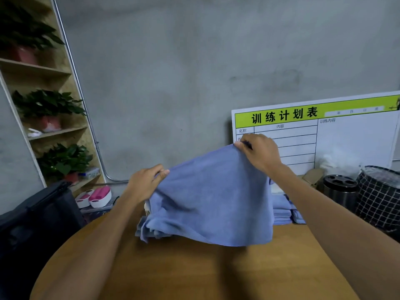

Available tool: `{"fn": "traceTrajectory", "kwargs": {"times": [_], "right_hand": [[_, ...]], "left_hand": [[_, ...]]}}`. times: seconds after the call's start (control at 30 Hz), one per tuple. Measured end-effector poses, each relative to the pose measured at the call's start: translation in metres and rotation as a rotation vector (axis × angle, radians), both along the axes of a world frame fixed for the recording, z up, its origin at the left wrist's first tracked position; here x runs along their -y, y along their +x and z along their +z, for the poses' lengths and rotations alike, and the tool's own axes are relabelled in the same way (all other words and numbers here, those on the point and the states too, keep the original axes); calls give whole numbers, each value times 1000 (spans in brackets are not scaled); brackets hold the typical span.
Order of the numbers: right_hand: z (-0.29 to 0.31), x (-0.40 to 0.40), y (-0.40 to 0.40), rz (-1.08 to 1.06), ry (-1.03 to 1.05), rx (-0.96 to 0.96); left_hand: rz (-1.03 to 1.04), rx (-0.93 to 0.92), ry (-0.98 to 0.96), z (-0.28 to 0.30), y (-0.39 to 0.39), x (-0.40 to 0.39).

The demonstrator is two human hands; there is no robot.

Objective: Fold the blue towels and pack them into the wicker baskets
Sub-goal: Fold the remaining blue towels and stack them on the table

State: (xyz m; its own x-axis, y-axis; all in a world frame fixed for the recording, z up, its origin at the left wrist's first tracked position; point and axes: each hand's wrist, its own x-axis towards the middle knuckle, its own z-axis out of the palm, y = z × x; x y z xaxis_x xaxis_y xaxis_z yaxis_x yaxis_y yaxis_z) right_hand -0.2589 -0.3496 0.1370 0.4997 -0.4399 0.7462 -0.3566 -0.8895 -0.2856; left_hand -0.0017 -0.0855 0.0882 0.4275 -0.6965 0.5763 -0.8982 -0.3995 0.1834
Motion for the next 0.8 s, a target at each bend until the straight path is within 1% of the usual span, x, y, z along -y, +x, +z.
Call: {"fn": "traceTrajectory", "kwargs": {"times": [0.1,0.17,0.3,0.47,0.57,0.67,0.8], "right_hand": [[11,12,-16,-53,-14,-34],[13,18,-25,-81,-26,-38],[12,22,-43,-131,-40,-58],[11,20,-65,-128,-54,3],[13,13,-75,-142,-83,-6],[19,5,-90,-183,-167,-36],[24,-8,-109,-186,-227,-20]], "left_hand": [[58,-7,-11,18,6,-16],[81,22,-31,32,5,-24],[102,161,-20,51,-10,-36],[109,352,-100,64,-21,-45],[110,397,-141,68,-26,-48],[75,433,-179,72,-38,-58],[58,482,-251,75,-55,-80]]}}
